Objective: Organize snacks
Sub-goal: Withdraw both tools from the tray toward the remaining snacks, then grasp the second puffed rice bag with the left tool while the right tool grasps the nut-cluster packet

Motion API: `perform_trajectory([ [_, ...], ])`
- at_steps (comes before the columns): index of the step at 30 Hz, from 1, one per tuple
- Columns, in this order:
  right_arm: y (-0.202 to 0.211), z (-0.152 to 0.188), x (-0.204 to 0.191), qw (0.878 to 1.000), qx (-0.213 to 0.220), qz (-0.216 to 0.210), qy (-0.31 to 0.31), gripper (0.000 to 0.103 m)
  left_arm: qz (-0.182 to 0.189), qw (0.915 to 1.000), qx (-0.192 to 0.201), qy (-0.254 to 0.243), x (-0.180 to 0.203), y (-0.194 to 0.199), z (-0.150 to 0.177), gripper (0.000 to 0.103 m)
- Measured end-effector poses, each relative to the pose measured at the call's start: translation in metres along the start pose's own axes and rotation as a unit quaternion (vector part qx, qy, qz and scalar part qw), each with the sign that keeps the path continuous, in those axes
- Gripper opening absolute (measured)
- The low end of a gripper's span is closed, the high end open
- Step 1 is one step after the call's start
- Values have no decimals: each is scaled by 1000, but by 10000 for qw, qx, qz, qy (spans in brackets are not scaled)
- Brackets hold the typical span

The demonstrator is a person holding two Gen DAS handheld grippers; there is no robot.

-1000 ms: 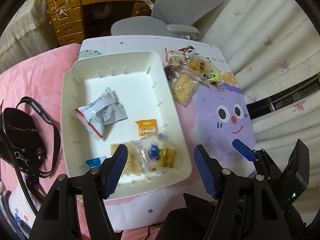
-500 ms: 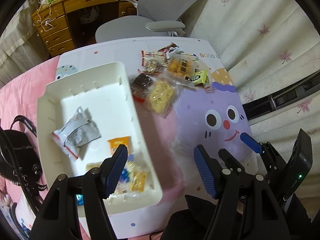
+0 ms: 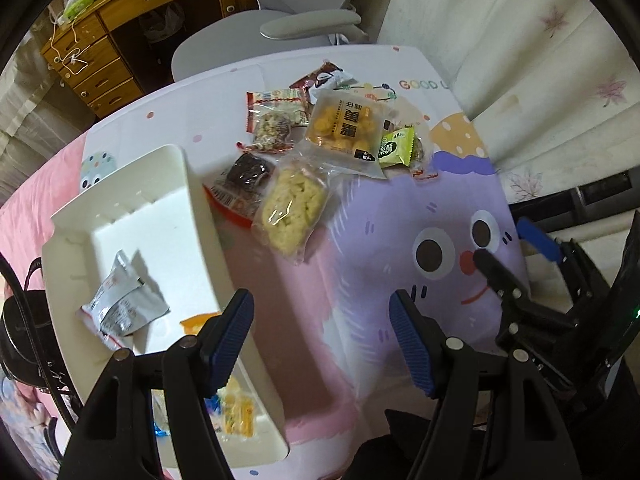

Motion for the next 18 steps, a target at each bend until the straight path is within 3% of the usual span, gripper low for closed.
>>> perform_trajectory([
  [18, -90, -42, 42, 9998, 30, -142, 117, 73, -632, 9949, -785, -99, 7, -88, -52, 73],
])
Point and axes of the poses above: each gripper's, at about its wrist camera, not at the fingertips, and y roughly against the way its jaws point, x to its right, z to its underside, the point moved 5 cm from there along -y, roughly the way its jaws point, and after that the axes turned 3 degrees about -y, right-handed, at the moved point
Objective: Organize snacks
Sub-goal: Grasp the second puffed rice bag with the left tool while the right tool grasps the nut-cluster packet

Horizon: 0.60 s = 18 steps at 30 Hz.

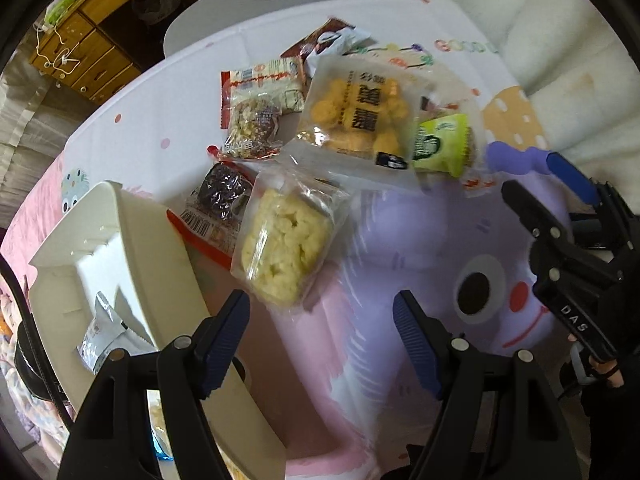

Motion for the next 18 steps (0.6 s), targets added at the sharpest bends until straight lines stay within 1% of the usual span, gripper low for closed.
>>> perform_trajectory([
  [9, -39, -7, 1, 9998, -39, -188, 17, 73, -202, 9993, -299, 47, -5, -29, -22, 73],
  [12, -47, -10, -1, 9995, -14, -311, 36, 73, -267, 9989, -373, 35, -6, -37, -28, 73],
  [18, -64, -14, -1, 9995, -105, -277, 65, 73, -351, 9981, -514, 44, -10, -49, -36, 73],
])
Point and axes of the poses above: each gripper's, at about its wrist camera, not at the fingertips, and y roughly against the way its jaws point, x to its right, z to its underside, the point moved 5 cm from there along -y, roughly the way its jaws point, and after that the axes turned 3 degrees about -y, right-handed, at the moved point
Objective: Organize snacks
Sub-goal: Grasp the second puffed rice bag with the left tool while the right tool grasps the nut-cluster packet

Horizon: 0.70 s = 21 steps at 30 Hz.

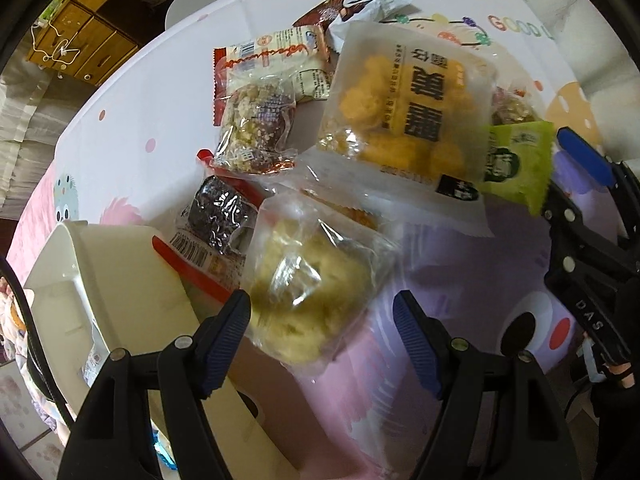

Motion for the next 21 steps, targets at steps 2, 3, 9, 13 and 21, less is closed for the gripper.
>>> perform_trajectory([
  [2, -4, -2, 2, 10000, 23, -6, -32, 73, -10, 10000, -17, -6, -1, -2, -3, 72],
  [3, -5, -2, 3, 10000, 23, -4, -43, 73, -12, 10000, -32, -2, -1, -4, -4, 72],
  [9, -14, -6, 4, 9999, 2, -31, -99, 62, -53, 10000, -79, -9, -8, -13, -10, 65],
  [13, -14, -7, 3, 9999, 65, -56, -55, 58, -7, 10000, -69, -27, -17, -17, -13, 64],
  [21, -13, -7, 1, 10000, 21, -5, 34, 45, 17, 10000, -4, -61, -18, -26, -14, 62],
])
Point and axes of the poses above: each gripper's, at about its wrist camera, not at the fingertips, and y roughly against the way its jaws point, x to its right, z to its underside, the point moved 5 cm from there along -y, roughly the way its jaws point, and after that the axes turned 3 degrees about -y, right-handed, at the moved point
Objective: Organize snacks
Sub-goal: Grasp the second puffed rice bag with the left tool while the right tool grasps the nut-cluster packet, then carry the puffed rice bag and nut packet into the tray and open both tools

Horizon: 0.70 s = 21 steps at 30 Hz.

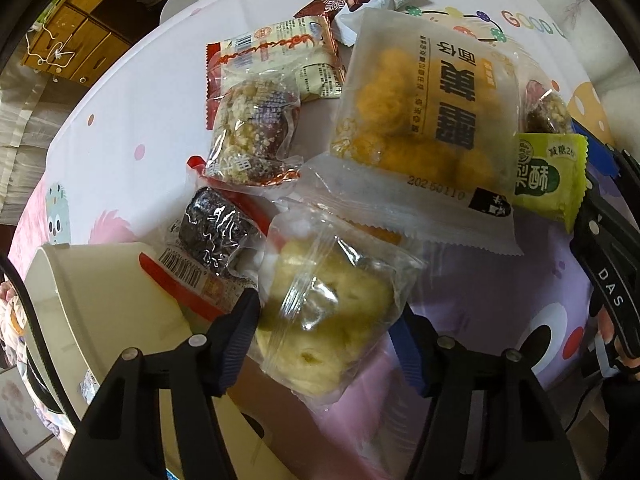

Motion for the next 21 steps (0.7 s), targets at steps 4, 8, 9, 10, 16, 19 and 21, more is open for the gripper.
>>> perform_trajectory([
  [4, 2, 1, 0, 10000, -41, 9, -7, 44, -18, 10000, 32, 28, 1, -3, 2, 60],
  [8, 3, 3, -1, 9999, -119, -14, -51, 44, -134, 9999, 58, 49, 2, -2, 5, 56],
  [9, 5, 4, -1, 9999, -145, -36, -77, 44, -163, 9998, 65, 66, 1, -2, 5, 54],
  [10, 5, 5, -1, 9998, -158, -41, -83, 44, -156, 9998, 51, 96, 1, -1, 5, 54],
  [16, 19, 12, -2, 9998, -159, -25, -68, 44, -184, 9997, 27, 185, -2, 4, 11, 54],
  [19, 27, 16, -3, 9998, -174, -18, -73, 44, -196, 9996, 90, 198, 0, 12, 12, 54],
  [21, 33, 18, -3, 9998, -179, -7, -78, 44, -216, 9995, 138, 207, -1, 18, 15, 54],
])
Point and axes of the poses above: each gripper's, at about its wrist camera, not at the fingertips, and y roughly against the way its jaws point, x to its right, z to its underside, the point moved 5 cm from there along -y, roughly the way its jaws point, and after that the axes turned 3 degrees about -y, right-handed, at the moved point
